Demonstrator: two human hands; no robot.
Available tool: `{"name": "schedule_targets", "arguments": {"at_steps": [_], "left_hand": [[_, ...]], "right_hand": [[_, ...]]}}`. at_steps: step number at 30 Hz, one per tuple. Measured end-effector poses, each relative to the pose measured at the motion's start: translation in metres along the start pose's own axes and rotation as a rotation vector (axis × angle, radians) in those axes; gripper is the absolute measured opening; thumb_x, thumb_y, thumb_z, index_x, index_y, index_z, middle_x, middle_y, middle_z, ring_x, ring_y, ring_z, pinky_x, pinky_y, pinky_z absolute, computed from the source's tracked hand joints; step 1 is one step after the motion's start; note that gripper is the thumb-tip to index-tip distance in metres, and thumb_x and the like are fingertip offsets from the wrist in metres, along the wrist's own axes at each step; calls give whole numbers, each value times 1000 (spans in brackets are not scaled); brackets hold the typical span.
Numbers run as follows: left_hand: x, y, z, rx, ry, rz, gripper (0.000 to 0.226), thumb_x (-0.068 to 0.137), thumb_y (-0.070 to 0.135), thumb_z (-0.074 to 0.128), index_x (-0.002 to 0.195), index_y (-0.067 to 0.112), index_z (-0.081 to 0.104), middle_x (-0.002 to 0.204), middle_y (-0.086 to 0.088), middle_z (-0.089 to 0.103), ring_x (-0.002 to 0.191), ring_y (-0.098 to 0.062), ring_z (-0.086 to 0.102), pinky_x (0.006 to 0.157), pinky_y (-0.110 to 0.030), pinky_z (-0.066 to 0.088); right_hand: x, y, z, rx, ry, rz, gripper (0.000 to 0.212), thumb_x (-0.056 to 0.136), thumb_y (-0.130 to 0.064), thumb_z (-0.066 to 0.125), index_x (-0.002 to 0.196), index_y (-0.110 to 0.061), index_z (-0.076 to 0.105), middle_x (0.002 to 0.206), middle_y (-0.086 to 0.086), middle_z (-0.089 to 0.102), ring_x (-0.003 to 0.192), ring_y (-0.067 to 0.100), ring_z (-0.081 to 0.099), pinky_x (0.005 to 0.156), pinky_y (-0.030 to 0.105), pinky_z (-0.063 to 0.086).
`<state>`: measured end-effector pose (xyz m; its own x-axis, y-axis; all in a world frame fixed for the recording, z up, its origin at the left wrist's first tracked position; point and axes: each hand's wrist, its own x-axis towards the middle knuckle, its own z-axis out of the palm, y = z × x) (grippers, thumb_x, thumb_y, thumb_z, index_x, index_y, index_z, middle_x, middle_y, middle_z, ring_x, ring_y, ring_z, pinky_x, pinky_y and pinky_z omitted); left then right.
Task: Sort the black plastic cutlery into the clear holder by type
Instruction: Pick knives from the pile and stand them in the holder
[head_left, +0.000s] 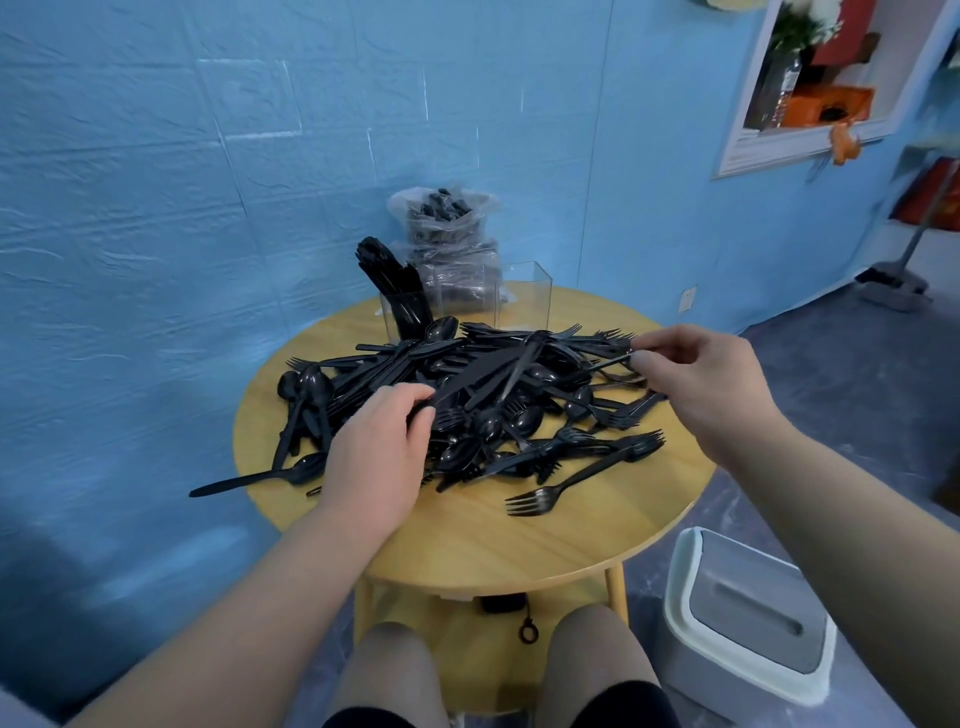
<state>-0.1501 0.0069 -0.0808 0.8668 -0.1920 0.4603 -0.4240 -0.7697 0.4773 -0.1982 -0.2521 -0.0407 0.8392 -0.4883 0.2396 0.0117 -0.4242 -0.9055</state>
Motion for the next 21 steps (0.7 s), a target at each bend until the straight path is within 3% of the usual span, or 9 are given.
{"name": "schedule_targets", "arguments": {"at_steps": [6,11,16,21], "left_hand": [[19,22,-8,16,6,43,29,100,24,43,124,20,60,115,8,63,103,-10,57,84,-19,38],[24,35,-7,20,-91,111,29,101,24,38,121,22,60,111,9,61,102,-11,56,86,-25,41],[20,33,-1,32,-188,177,26,101,22,36,111,20,60,83,15,54,77,-7,53,72,-27,42],[21,35,2,56,-265,249,25,101,25,35,106,23,58,59,10,52,57,-6,51,58,-31,44]], "right_hand": [[-2,-11,-9,140,-91,14,5,85,-12,65,82,-13,69,70,0,60,65,12,50,66,28,45],[-1,-8,8,273,-199,68,11,85,-13,67,75,-14,71,70,-1,67,69,13,55,71,29,48],[0,-3,25,380,-167,100,6,86,-10,67,84,-13,72,73,3,71,68,11,59,69,27,51],[3,6,34,306,-158,84,16,86,-5,59,92,-14,70,73,6,64,68,14,58,76,32,56]]}}
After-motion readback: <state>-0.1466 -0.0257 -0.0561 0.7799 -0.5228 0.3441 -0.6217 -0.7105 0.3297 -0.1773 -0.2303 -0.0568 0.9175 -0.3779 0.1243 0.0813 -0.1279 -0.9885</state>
